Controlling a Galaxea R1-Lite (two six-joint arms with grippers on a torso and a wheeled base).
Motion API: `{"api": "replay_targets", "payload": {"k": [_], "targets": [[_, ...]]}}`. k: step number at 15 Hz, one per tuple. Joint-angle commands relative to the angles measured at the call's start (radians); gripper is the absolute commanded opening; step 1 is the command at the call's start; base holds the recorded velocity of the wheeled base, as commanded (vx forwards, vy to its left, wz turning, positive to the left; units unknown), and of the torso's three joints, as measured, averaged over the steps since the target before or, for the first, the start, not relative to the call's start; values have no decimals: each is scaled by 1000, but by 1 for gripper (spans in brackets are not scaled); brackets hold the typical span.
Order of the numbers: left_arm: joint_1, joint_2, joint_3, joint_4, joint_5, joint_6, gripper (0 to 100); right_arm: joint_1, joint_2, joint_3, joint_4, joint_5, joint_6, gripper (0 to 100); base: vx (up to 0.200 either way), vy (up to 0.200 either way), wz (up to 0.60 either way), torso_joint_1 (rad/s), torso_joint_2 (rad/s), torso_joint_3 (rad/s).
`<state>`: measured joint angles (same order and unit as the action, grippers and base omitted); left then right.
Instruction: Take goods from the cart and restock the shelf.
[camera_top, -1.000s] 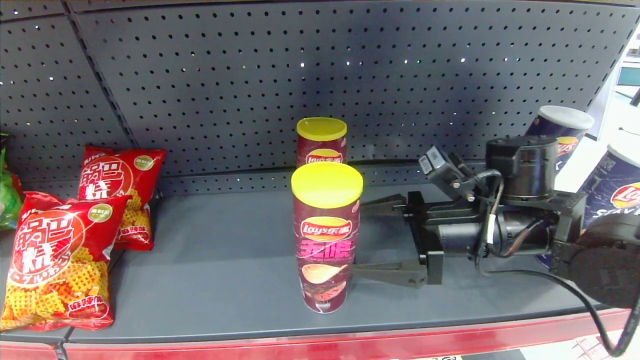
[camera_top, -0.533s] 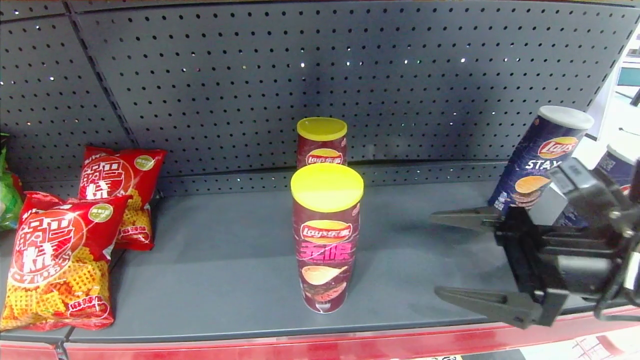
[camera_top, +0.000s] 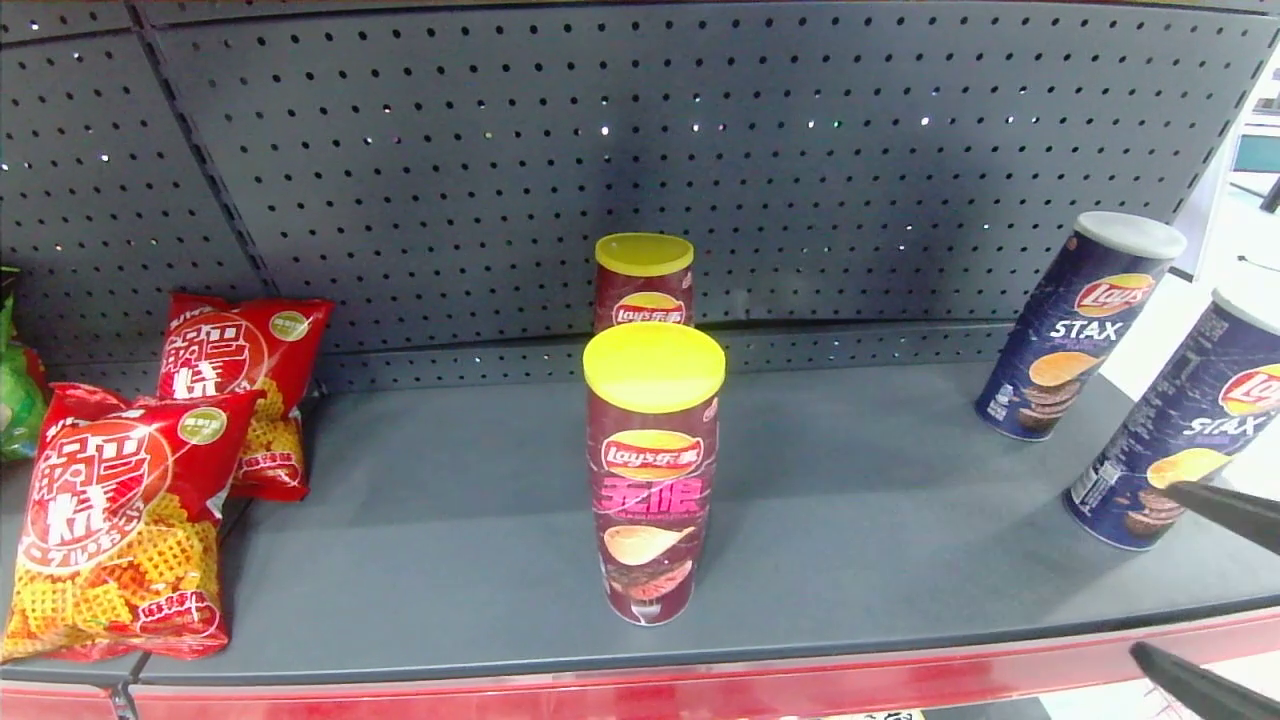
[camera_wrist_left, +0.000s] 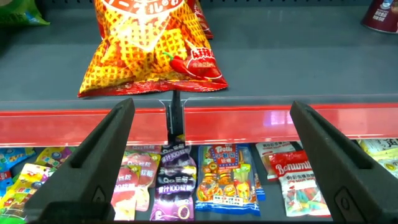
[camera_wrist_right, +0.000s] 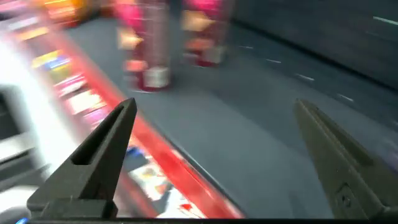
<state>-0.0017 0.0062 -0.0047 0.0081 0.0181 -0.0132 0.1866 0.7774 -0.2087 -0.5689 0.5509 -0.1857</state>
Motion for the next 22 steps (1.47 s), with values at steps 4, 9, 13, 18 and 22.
{"api": "replay_targets", "payload": {"k": [4, 9, 13, 18, 22], "targets": [[0, 1, 0, 1, 0, -1, 100, -156, -489, 209, 153, -462, 132, 100, 0, 0, 0, 0, 0, 0], [0, 1, 0, 0, 0, -1, 100, -182, -698, 209, 531, -483, 140, 100, 0, 0, 0, 0, 0, 0], [0, 1, 0, 0, 0, -1, 100, -196, -767, 209, 570, -511, 198, 100, 0, 0, 0, 0, 0, 0], [0, 1, -1, 0, 0, -1, 100, -197, -770, 207, 570, -565, 187, 100, 0, 0, 0, 0, 0, 0], [0, 1, 0, 0, 0, -1, 100, -197, -768, 207, 570, -554, 198, 100, 0, 0, 0, 0, 0, 0]]}}
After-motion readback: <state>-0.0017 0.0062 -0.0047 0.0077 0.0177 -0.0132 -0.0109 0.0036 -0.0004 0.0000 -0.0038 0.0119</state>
